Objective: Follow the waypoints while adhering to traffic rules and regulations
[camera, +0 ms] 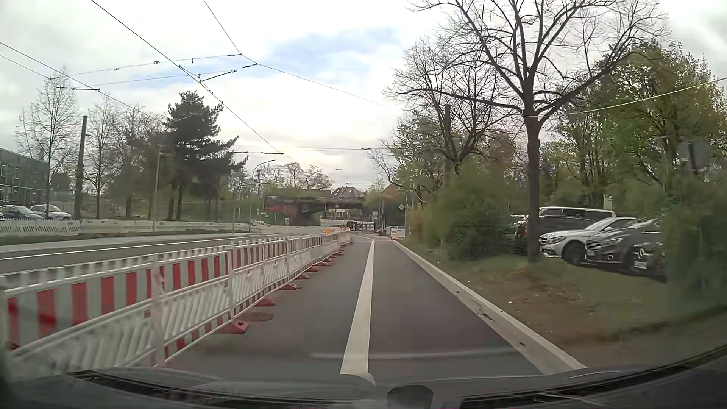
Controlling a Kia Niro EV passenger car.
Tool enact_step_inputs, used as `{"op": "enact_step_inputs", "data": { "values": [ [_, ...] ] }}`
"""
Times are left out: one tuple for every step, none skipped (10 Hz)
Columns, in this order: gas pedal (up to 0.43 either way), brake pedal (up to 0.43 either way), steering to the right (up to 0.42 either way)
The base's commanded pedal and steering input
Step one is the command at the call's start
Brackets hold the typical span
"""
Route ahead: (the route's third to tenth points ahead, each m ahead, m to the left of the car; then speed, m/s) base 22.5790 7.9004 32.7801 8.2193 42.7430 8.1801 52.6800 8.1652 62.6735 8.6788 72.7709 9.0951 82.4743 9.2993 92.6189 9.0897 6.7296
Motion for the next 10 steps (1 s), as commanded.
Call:
{"op": "enact_step_inputs", "data": {
  "values": [
    [0.047,0.000,0.003],
    [0.047,0.000,0.003],
    [0.059,0.000,0.003],
    [0.059,0.000,0.003],
    [0.059,0.000,0.003],
    [0.059,0.000,0.003],
    [0.059,0.000,0.003],
    [0.059,0.000,0.003],
    [0.059,0.000,0.003],
    [0.059,0.000,0.003]
  ]
}}
